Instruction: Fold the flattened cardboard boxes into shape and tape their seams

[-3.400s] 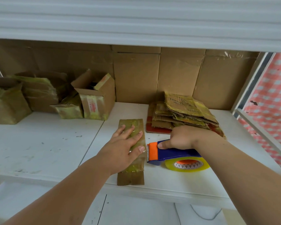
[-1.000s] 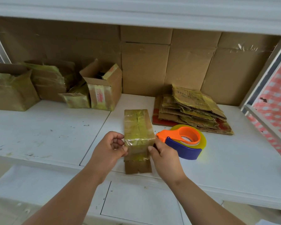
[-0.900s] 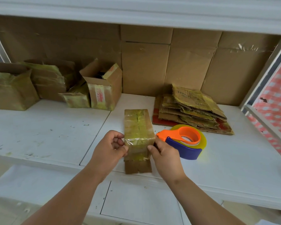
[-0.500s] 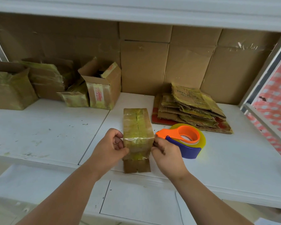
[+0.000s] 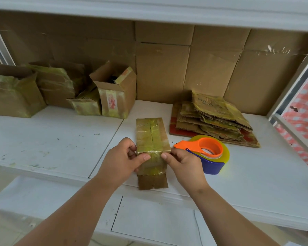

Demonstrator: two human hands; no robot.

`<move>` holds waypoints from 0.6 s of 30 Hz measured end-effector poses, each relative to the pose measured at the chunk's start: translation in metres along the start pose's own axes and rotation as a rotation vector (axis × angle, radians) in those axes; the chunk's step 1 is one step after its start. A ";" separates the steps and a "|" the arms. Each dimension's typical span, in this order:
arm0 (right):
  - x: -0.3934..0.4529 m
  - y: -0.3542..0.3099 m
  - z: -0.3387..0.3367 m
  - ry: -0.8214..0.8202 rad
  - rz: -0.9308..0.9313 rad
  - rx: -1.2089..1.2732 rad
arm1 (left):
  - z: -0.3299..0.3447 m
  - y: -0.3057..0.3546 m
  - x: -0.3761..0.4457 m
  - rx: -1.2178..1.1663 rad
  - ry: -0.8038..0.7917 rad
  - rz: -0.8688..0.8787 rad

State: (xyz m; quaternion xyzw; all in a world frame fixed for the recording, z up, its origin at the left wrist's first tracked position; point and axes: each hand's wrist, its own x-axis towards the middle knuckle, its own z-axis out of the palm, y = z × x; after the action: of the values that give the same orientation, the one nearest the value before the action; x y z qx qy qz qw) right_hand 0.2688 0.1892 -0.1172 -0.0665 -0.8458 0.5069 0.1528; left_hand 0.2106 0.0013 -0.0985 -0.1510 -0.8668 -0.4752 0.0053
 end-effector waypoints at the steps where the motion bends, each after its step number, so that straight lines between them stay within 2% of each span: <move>1: 0.001 -0.001 -0.001 -0.001 0.003 0.012 | 0.000 -0.001 0.001 0.032 0.015 0.028; 5: 0.000 0.003 -0.004 -0.017 0.012 0.013 | -0.002 -0.006 0.004 0.145 -0.035 0.147; 8: 0.001 0.005 -0.007 -0.065 -0.058 -0.141 | -0.004 -0.008 0.007 0.169 -0.069 0.211; 15: 0.003 0.008 -0.014 -0.137 -0.073 -0.204 | -0.008 -0.024 0.011 0.117 -0.132 0.188; 18: 0.006 0.008 -0.013 -0.120 -0.074 -0.190 | -0.008 -0.023 0.015 0.132 -0.130 0.198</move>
State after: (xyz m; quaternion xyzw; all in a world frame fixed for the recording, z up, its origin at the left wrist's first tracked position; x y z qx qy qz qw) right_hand 0.2668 0.2057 -0.1172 -0.0190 -0.8995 0.4214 0.1137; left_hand 0.1894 -0.0128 -0.1110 -0.2658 -0.8755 -0.4036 0.0060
